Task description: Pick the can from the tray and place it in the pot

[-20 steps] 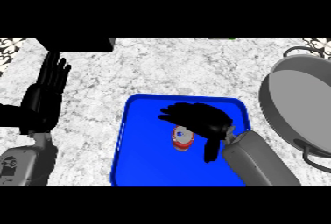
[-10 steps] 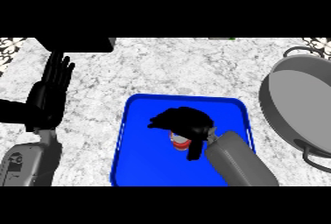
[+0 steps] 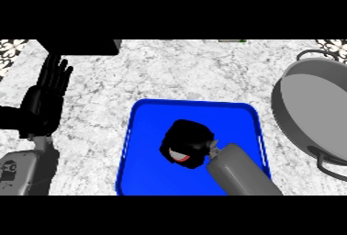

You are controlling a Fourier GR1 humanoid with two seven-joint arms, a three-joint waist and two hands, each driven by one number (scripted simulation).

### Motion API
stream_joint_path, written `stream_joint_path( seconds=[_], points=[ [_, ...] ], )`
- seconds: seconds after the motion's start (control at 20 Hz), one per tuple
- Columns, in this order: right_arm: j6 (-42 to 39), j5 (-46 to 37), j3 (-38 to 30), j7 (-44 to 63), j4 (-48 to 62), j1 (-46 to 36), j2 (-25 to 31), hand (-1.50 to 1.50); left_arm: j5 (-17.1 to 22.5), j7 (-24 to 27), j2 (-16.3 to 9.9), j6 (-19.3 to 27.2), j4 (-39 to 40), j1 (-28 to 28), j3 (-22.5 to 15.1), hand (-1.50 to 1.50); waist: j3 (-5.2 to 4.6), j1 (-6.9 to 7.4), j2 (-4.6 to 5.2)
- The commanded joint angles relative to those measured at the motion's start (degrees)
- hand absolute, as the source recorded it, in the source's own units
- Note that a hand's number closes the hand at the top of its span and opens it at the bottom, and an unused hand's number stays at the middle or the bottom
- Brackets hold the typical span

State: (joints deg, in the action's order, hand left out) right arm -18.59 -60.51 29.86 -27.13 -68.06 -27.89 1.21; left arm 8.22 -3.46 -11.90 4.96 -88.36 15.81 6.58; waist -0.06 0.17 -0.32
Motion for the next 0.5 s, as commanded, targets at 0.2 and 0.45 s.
stream_joint_path(
  seconds=[0.2,0.45],
  points=[
    [7.78,-4.57,0.82,2.94,-4.98,4.68,0.29,1.5,-1.19,1.17,1.05,-0.53,0.2,-0.73,-0.81,0.0,0.07,-0.27,0.25],
    [5.24,-5.09,1.7,15.81,-17.2,11.42,-1.1,1.5,-0.69,-0.11,0.26,0.23,1.15,1.36,0.85,0.0,0.05,-0.88,-0.02]
  ],
)
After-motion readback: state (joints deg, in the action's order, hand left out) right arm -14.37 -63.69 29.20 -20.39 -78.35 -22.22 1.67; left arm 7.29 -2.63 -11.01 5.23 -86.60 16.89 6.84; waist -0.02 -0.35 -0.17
